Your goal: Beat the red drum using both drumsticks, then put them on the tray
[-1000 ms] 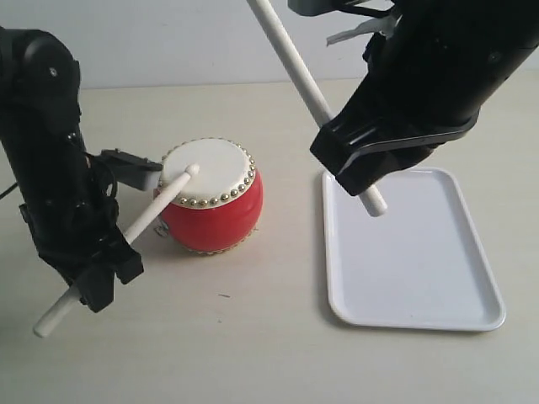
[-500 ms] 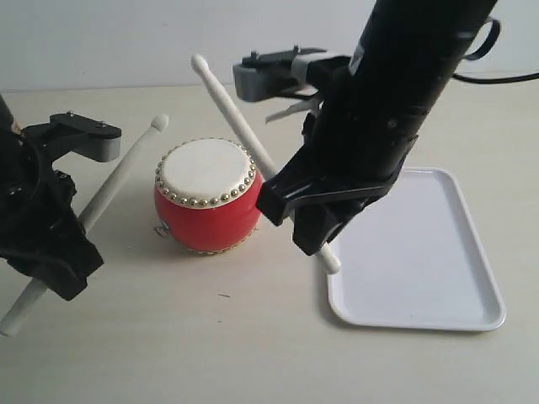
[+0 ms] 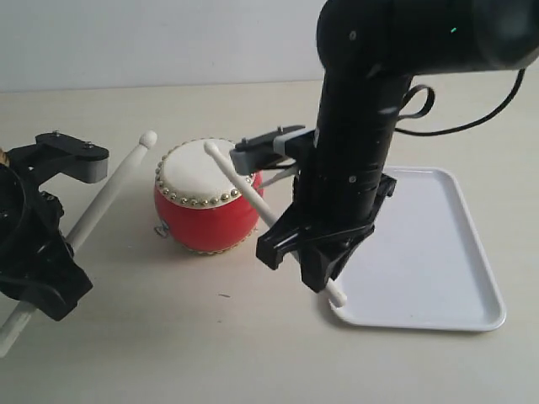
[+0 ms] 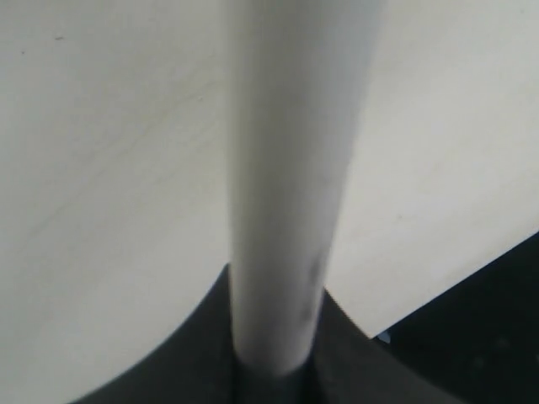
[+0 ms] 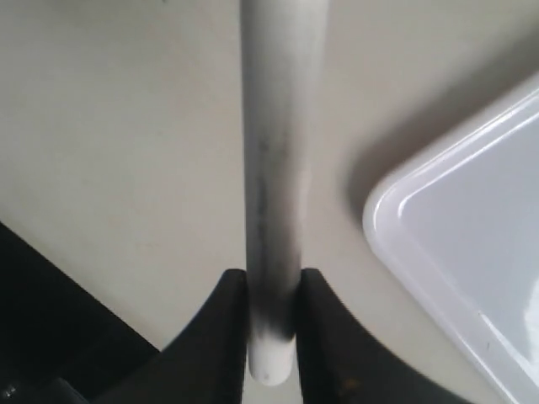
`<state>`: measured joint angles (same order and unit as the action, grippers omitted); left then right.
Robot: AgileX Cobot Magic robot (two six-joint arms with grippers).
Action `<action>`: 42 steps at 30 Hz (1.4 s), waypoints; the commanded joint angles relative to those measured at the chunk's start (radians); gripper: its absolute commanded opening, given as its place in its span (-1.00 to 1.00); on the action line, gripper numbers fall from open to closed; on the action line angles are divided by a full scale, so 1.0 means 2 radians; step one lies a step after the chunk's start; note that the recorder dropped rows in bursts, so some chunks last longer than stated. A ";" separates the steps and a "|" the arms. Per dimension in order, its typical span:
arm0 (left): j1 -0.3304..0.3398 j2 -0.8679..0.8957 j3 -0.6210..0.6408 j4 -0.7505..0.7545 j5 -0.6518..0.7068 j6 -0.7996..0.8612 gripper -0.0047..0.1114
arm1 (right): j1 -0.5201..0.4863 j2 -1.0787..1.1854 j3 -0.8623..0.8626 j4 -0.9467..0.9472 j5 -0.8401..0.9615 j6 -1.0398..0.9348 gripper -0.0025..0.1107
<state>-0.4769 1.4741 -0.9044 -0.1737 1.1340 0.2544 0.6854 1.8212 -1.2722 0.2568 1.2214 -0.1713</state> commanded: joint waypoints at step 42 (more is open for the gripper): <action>0.025 0.047 -0.129 -0.007 0.044 0.026 -0.92 | 0.001 -0.083 0.001 -0.036 0.000 0.036 -0.96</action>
<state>-0.4364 1.6583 -1.1552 -0.1919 1.2050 0.3199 0.6854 1.5842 -1.2916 0.1837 1.2267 -0.0786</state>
